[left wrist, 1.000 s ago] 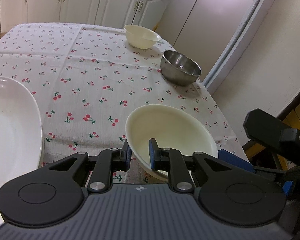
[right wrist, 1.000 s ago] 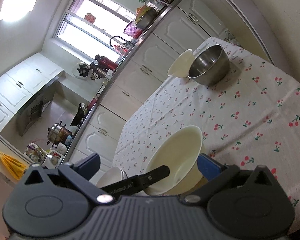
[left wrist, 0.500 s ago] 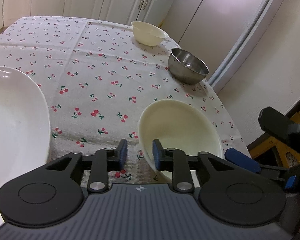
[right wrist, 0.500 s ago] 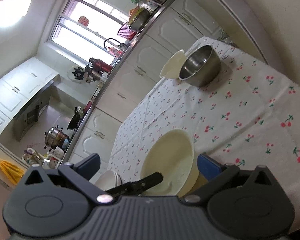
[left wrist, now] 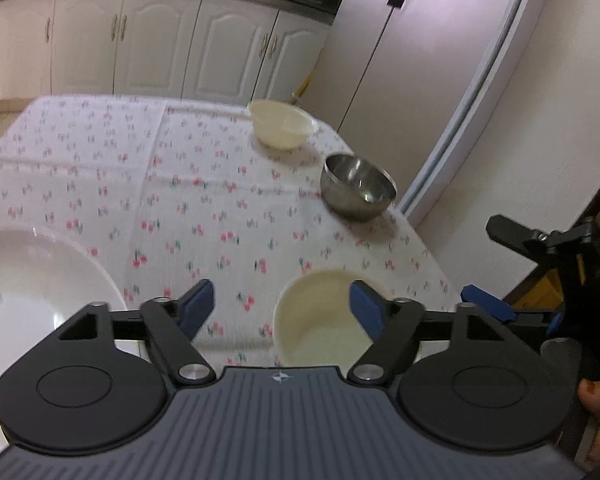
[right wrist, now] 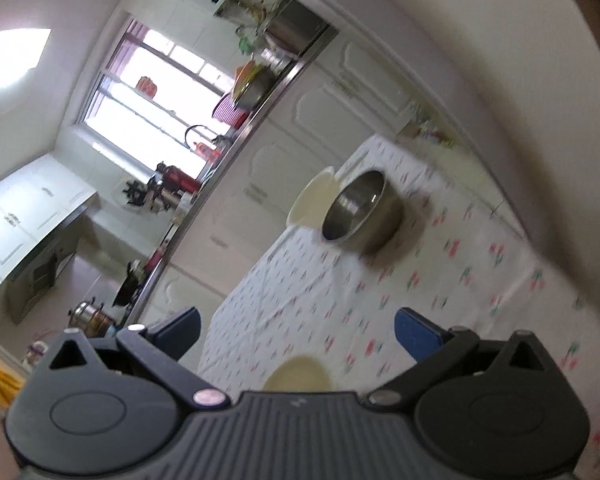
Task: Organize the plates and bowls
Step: 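Move the left gripper to the steel bowl and grasp its rim, then carry the steel bowl with the left gripper and lower it into the cream bowl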
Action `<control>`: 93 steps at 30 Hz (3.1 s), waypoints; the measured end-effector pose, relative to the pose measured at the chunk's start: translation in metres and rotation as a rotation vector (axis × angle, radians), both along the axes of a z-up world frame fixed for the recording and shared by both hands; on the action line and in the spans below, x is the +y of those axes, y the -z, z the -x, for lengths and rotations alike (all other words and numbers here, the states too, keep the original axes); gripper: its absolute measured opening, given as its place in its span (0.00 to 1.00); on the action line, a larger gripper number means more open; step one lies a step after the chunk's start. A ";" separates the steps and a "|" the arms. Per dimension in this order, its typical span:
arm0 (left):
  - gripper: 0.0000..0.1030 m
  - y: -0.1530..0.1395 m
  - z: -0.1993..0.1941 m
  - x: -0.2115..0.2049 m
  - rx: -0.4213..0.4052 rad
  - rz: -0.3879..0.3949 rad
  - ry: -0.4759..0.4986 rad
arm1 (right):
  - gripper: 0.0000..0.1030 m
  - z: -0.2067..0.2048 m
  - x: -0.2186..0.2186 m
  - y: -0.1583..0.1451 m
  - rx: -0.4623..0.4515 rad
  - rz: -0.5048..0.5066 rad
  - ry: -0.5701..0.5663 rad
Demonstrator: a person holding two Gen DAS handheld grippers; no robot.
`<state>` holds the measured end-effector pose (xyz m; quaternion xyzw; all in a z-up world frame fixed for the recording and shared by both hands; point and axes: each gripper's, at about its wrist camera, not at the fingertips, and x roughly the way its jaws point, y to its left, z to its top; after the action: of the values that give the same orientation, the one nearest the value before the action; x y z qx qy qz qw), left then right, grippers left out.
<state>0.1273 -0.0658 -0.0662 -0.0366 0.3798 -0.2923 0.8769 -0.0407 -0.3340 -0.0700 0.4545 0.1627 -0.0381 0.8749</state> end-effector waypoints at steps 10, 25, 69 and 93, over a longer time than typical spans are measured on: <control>1.00 -0.027 -0.036 -0.037 -0.050 -0.030 -0.025 | 0.99 -0.027 -0.039 -0.005 -0.009 0.045 0.097; 1.00 -0.014 -0.092 -0.099 -0.035 -0.100 -0.019 | 0.80 -0.077 -0.072 0.017 -0.005 -0.018 0.095; 0.25 0.041 -0.136 -0.183 0.037 -0.150 0.052 | 0.72 -0.110 -0.086 0.046 -0.060 -0.115 -0.005; 0.25 0.018 -0.111 -0.125 0.042 -0.077 -0.019 | 0.79 -0.110 -0.048 0.019 -0.100 -0.066 -0.134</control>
<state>0.2379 -0.1906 -0.0841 -0.0128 0.4086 -0.2682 0.8723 0.0692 -0.3823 -0.0894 0.4726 0.1499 0.0487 0.8670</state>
